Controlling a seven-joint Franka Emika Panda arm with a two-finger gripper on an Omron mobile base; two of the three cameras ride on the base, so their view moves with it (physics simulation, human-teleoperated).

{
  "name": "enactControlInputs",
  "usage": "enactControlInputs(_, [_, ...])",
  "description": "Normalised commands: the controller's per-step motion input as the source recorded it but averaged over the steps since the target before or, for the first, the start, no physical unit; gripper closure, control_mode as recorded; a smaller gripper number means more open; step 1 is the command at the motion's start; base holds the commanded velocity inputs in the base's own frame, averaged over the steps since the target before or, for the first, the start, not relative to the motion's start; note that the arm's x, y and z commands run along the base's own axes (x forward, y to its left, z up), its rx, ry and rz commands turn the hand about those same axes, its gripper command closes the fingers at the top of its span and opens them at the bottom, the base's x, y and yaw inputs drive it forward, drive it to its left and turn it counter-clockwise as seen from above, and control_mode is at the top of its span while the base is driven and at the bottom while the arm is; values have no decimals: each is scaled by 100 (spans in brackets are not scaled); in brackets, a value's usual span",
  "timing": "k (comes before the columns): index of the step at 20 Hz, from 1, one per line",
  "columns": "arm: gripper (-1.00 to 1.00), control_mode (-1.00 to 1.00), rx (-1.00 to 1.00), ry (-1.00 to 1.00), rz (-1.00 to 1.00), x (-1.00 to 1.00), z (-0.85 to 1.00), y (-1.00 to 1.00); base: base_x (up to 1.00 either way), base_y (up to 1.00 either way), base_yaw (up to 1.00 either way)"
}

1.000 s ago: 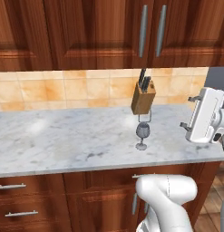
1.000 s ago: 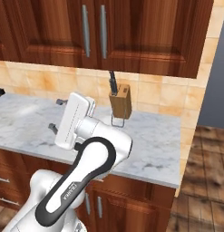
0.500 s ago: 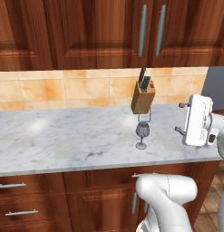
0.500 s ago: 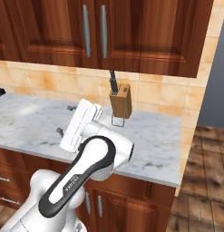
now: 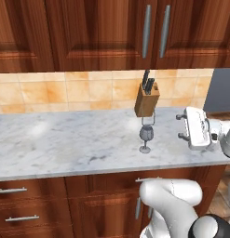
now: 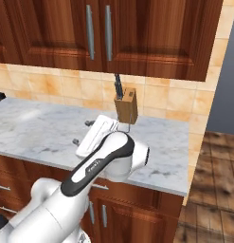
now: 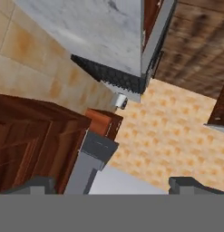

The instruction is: Retrieve the wine glasses from the counter and place one next to each plate.

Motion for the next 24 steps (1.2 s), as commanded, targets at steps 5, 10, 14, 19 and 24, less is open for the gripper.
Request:
enactControlInputs(5, [-100,-100,-1,22,7,19,-37,-14,0,0,0])
enactControlInputs(10, [-100,-100,-5,10,2,23,-33,-2,0,0,0])
enactControlInputs(14, [-100,-100,-5,3,0,21,-27,0,0,0,0])
enactControlInputs(19, [-100,-100,-5,11,0,24,-35,0,0,0,0])
enactControlInputs(24, [-100,-100,-2,13,0,12,-23,0,0,0,0])
